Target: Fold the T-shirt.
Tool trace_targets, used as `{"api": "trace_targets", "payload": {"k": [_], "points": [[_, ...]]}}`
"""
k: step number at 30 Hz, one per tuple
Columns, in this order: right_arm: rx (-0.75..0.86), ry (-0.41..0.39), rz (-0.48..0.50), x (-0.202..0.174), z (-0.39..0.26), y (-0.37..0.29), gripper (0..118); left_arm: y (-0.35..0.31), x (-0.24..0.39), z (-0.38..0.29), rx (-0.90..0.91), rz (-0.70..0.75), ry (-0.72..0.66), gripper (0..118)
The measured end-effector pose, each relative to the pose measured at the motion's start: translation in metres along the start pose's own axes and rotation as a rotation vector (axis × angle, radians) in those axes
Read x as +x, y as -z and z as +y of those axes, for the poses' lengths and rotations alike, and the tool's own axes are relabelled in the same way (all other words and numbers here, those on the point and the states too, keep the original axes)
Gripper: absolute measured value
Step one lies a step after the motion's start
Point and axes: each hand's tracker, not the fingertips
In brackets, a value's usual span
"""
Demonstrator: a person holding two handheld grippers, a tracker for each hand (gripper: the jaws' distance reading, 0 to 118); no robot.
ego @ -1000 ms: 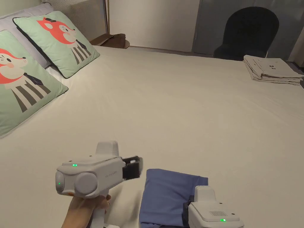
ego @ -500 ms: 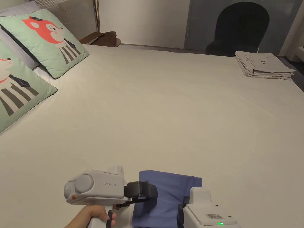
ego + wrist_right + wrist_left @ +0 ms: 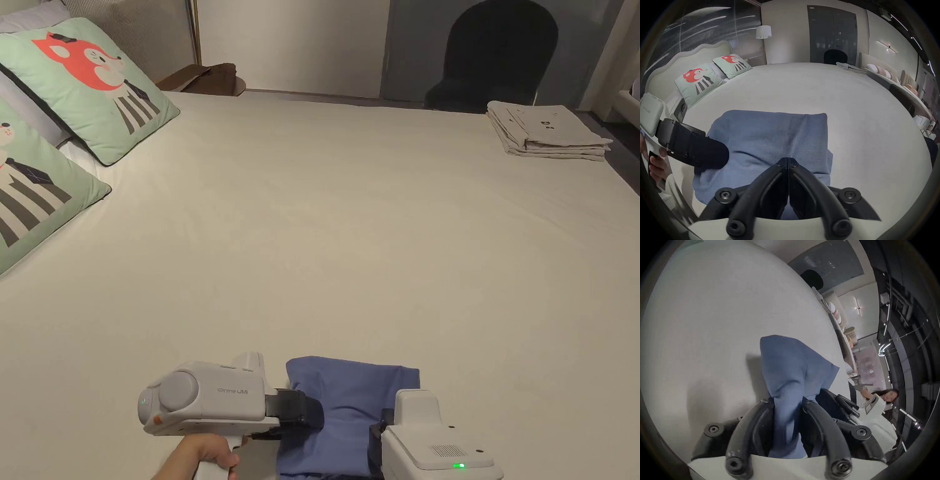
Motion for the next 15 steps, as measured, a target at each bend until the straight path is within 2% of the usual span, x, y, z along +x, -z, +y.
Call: {"api": "trace_targets", "payload": {"k": [6,15], "points": [[0.03,0.007,0.005,-0.001,0.01,-0.012,0,-0.011,0.009,0.011,-0.014,0.006,0.07,18],[0.256,0.001,-0.022,-0.005,0.066,-0.065,0,-0.038,-0.003,0.039,-0.003,0.083,0.125,18]]}}
